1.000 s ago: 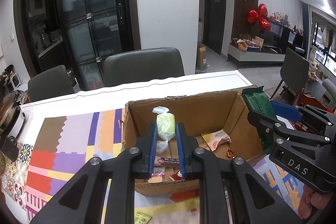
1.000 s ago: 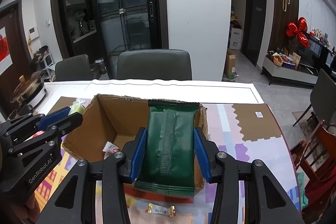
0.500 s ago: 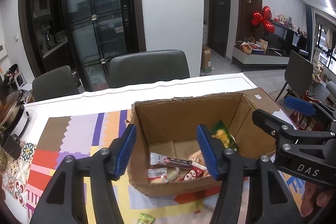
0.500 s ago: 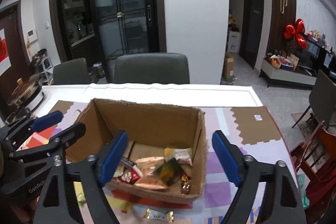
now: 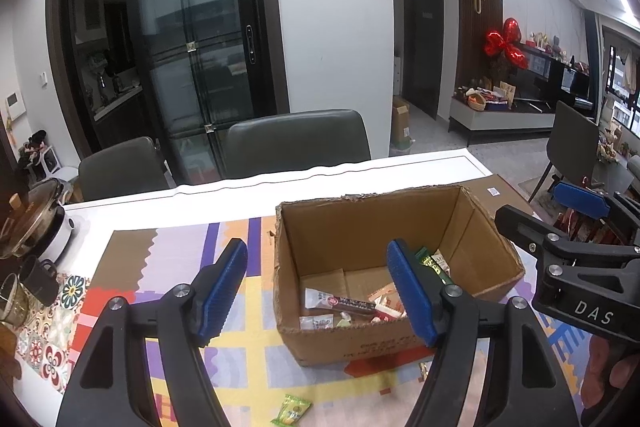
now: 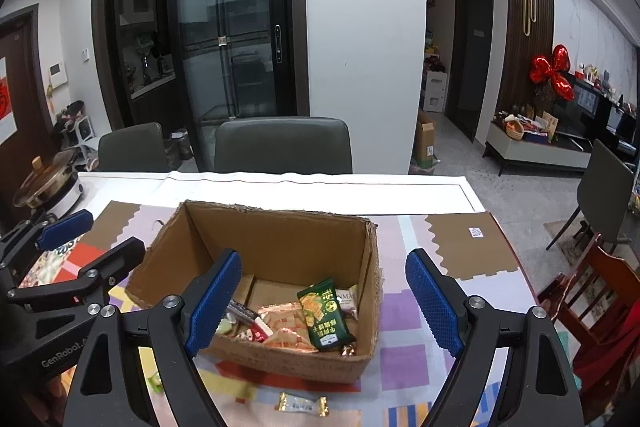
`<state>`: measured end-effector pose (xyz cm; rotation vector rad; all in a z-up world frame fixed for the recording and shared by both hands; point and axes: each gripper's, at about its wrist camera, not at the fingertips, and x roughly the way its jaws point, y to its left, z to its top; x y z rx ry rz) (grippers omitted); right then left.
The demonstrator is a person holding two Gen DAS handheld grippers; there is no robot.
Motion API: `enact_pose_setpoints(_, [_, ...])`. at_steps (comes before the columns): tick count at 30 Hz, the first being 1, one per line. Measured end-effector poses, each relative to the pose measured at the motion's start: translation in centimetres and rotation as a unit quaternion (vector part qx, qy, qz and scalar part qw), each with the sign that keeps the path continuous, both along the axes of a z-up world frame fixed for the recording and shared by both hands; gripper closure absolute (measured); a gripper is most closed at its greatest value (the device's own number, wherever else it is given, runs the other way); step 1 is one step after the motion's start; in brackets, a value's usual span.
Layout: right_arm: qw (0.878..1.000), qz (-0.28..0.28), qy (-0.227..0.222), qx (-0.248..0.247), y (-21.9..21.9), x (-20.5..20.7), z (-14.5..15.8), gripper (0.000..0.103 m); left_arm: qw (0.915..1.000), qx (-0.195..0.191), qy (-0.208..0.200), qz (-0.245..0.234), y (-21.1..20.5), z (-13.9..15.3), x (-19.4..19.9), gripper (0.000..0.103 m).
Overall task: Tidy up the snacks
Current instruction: 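Withdraw both open tools from the box back over the table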
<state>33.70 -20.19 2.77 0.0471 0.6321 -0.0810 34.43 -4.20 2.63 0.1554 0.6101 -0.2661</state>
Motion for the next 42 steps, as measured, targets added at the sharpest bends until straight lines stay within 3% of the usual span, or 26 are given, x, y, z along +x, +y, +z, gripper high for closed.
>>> enact_pose_setpoints(21, [1.000, -0.008, -0.008, -0.019, 0.7, -6.7, 2.2, 0.018, 0.9999, 0.003, -0.009, -0.008, 0.3, 2.3, -6.2, 0.031])
enact_pose_setpoints(42, [1.000, -0.022, 0.012, -0.012, 1.0, -14.2, -0.5, 0.018, 0.9997, -0.006, 0.017, -0.013, 1.2, -1.5, -13.5, 0.031])
